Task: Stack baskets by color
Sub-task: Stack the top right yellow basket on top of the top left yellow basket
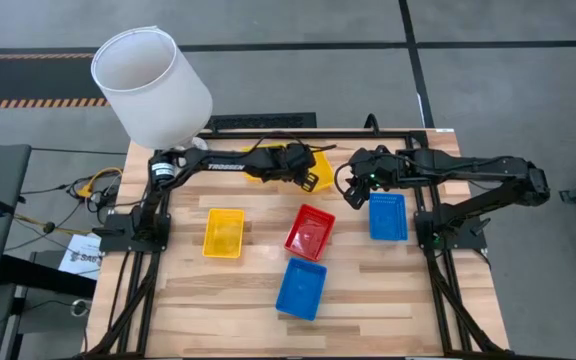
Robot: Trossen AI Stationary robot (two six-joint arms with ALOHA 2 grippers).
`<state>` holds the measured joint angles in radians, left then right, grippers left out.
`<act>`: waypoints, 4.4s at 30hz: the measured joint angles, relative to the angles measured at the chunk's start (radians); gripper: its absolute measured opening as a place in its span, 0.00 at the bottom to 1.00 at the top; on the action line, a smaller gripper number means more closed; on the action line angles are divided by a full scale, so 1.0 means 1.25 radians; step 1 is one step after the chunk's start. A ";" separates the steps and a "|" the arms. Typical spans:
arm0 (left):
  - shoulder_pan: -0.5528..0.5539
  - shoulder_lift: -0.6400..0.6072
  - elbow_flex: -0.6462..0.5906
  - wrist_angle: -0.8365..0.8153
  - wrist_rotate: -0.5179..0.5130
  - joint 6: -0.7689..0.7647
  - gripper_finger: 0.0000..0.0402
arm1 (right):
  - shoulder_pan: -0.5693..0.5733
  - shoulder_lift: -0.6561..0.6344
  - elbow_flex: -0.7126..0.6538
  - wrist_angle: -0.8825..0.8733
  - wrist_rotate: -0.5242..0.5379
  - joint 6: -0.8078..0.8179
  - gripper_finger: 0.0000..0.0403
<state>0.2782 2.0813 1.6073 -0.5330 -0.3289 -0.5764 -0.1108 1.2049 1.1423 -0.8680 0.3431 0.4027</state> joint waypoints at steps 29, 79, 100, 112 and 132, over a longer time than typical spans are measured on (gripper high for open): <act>0.030 -0.041 -0.007 -0.076 0.187 1.024 0.63 | 0.003 0.000 -0.001 -0.032 -0.002 0.020 0.39; 0.067 -0.153 -0.005 -0.046 0.242 0.998 0.44 | -0.134 0.128 -0.047 0.001 0.240 0.036 0.39; 0.068 -0.226 -0.006 -0.154 0.323 0.945 0.44 | -0.408 0.365 -0.152 0.405 -0.179 -0.097 0.39; 0.077 -0.225 -0.116 0.002 0.383 1.093 0.44 | -0.330 0.089 -0.151 0.279 -0.192 -0.057 0.39; 0.098 -0.109 -0.079 -0.005 0.374 1.289 0.44 | -0.131 -0.324 -0.150 0.165 -0.104 0.037 0.39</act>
<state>0.4007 1.9451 1.5085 -0.5395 0.1383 1.0346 -0.2742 0.7995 0.9543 -0.6613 0.2133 0.4495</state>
